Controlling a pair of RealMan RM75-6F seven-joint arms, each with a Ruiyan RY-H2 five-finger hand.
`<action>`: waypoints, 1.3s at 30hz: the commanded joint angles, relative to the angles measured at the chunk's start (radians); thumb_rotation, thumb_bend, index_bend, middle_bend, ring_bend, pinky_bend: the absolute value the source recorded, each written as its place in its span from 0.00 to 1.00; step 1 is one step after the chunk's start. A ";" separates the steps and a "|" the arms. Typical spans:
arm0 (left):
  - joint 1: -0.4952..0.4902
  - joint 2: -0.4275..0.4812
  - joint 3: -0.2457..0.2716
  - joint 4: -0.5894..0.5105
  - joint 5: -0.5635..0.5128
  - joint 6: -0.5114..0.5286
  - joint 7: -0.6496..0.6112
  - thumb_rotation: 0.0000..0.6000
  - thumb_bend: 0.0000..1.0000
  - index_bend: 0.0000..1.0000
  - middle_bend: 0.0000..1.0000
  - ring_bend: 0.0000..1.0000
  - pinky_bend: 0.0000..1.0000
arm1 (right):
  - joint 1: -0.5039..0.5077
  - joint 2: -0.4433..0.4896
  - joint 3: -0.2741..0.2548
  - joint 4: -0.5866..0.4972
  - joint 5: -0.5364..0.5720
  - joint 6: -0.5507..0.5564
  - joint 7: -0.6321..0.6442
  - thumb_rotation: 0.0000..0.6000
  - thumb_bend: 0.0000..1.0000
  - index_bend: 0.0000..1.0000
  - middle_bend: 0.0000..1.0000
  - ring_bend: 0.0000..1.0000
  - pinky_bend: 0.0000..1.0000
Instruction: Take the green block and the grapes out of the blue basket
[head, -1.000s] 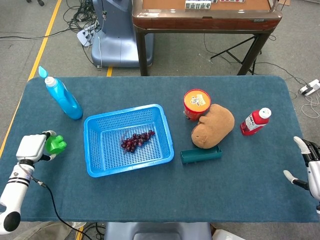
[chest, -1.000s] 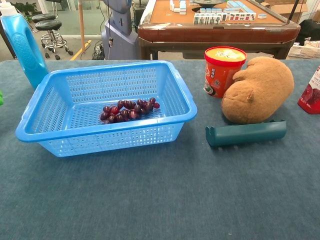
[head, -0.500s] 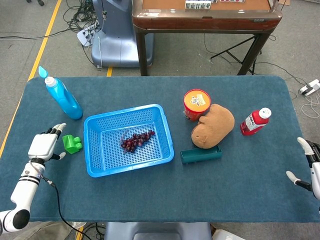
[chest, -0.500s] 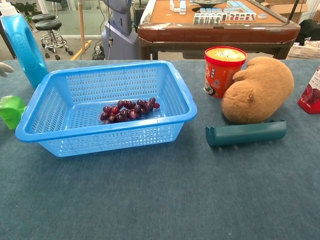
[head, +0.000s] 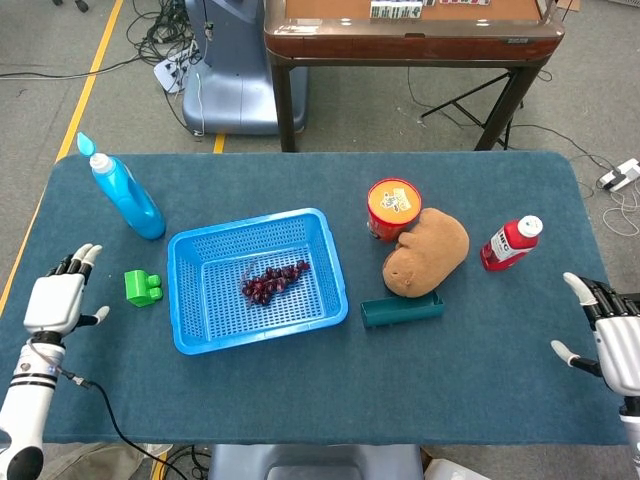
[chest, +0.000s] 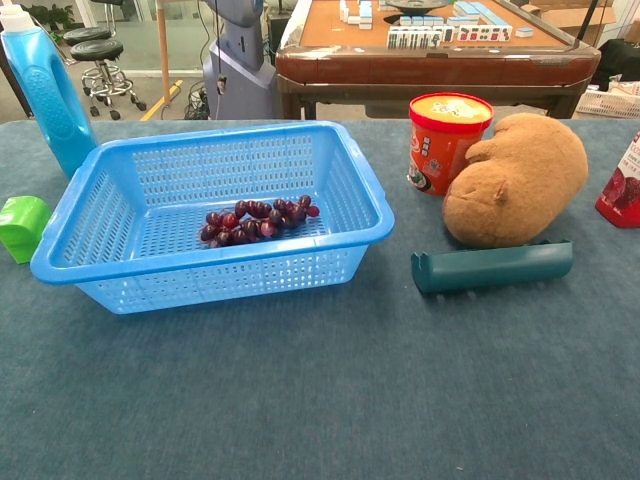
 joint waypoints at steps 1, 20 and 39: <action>0.044 0.009 0.013 -0.015 0.036 0.046 -0.032 1.00 0.24 0.00 0.06 0.11 0.24 | 0.038 0.012 -0.015 -0.018 -0.054 -0.041 0.010 1.00 0.12 0.11 0.18 0.18 0.29; 0.153 0.038 0.032 -0.052 0.194 0.148 -0.115 1.00 0.24 0.01 0.06 0.11 0.24 | 0.499 0.010 0.131 -0.262 -0.018 -0.565 -0.077 1.00 0.15 0.11 0.19 0.19 0.32; 0.194 0.048 0.032 -0.076 0.261 0.158 -0.115 1.00 0.24 0.01 0.06 0.11 0.23 | 0.998 -0.347 0.250 0.040 0.495 -0.932 -0.303 1.00 0.16 0.11 0.20 0.21 0.34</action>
